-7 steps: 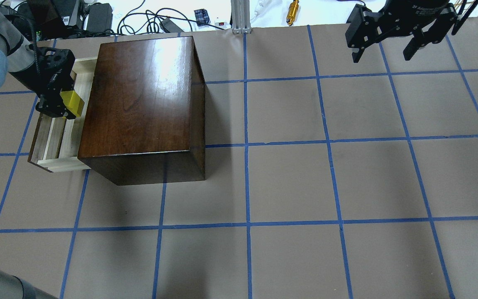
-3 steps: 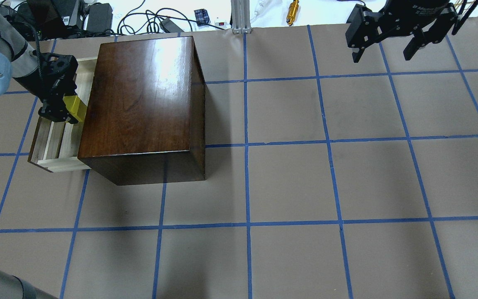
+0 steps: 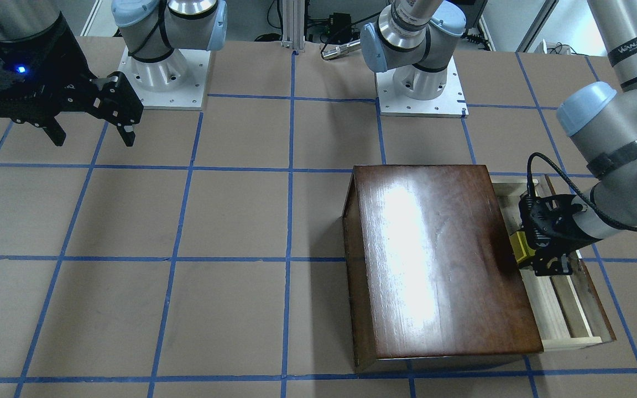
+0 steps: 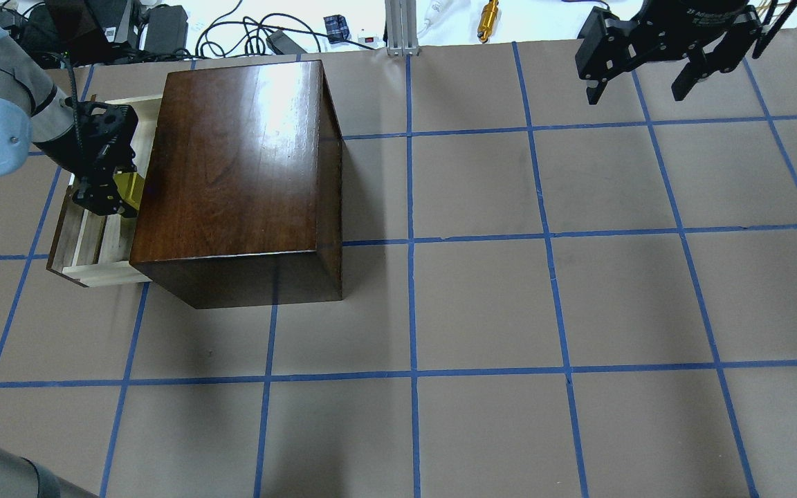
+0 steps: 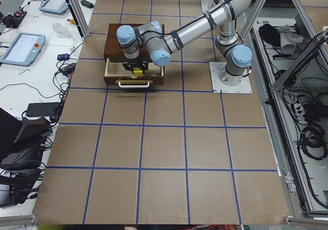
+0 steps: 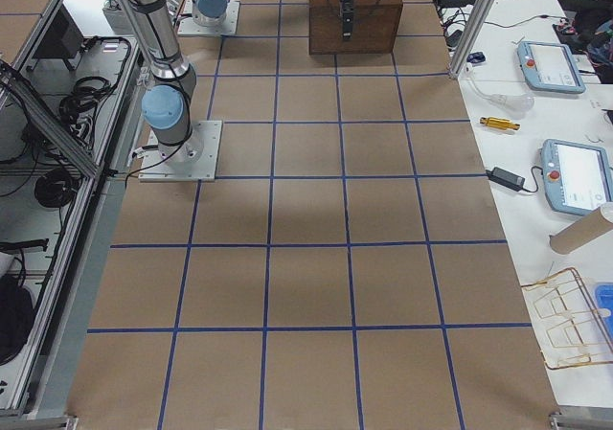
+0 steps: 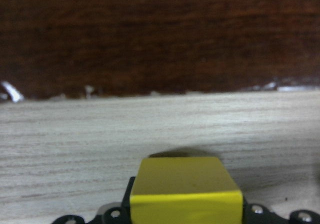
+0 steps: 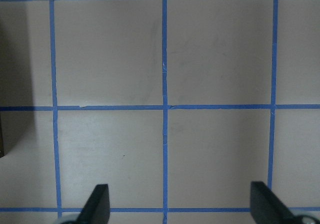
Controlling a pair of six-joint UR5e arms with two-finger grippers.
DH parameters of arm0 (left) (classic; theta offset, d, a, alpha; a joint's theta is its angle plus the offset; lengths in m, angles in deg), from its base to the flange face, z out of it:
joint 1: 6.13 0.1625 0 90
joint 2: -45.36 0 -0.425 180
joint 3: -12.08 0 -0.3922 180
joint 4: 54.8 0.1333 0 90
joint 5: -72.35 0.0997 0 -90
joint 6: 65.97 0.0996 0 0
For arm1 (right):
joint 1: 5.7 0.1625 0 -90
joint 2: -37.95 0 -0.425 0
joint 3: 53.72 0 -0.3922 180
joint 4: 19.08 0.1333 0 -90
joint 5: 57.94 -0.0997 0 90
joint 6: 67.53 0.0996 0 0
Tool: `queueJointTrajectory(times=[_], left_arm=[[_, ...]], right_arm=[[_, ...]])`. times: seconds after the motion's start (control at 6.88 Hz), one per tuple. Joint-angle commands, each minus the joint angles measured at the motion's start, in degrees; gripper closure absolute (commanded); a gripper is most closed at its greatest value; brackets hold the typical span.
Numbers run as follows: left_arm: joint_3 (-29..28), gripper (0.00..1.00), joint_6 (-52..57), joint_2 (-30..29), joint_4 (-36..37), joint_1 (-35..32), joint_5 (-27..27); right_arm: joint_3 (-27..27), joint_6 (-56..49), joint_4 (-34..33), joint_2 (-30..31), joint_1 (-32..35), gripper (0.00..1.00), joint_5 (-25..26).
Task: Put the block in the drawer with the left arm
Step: 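Lower the cube into the drawer and open the left gripper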
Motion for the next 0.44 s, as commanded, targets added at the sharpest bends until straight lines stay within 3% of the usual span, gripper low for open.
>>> queueJointTrajectory(times=[0.0, 0.29], left_arm=[[-0.7, 0.0, 0.1, 0.4, -0.4, -0.1, 0.4], [-2.3, 0.0, -2.0, 3.9, -6.0, -0.2, -0.2]], right_arm=[[0.0, 0.0, 0.0, 0.0, 0.0, 0.0, 0.0], [0.0, 0.0, 0.0, 0.0, -0.1, 0.0, 0.0]])
